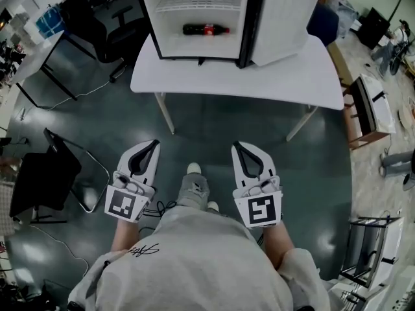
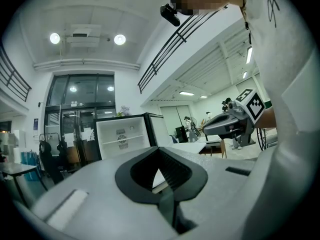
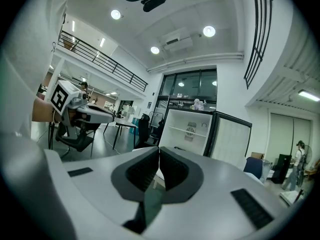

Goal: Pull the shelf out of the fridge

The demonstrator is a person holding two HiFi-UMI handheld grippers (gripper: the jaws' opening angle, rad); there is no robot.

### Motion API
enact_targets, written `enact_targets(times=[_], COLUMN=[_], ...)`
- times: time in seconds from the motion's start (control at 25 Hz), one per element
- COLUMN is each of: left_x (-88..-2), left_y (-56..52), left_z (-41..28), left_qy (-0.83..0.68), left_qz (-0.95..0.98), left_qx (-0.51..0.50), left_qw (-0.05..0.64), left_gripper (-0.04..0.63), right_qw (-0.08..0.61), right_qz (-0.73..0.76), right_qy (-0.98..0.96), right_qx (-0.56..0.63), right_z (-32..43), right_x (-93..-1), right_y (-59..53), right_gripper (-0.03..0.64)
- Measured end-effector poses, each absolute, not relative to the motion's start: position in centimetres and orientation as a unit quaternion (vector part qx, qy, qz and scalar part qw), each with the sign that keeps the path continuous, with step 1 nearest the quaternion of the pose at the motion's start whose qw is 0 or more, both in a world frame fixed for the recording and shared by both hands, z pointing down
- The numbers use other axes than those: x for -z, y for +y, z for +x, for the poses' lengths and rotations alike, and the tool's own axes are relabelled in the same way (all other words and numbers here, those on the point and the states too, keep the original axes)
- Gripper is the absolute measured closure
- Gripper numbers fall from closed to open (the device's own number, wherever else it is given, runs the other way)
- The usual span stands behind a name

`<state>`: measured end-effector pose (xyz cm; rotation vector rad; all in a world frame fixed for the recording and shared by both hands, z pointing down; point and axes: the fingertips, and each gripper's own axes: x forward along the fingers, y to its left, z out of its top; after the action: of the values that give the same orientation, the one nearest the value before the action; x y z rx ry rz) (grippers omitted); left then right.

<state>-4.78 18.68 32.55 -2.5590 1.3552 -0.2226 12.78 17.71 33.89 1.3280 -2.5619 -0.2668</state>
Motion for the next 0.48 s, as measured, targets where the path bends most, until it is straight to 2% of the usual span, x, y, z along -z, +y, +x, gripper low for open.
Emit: enact_targets(times=[0.48], left_x=[-32.5], left_y=[15.6], left_z=[-4.9], left_qy=[0.454], left_qz=[-0.88], left_qx=[0.068], left_qw=[0.122], left_gripper=[0.591], right_qw=[0.123], right_qz=[0.468], right_qy=[-0.87], right_qx=[0.094], right_z=[13.0], right_x=[-34.0], right_y=[15.1], right_gripper=[0.604])
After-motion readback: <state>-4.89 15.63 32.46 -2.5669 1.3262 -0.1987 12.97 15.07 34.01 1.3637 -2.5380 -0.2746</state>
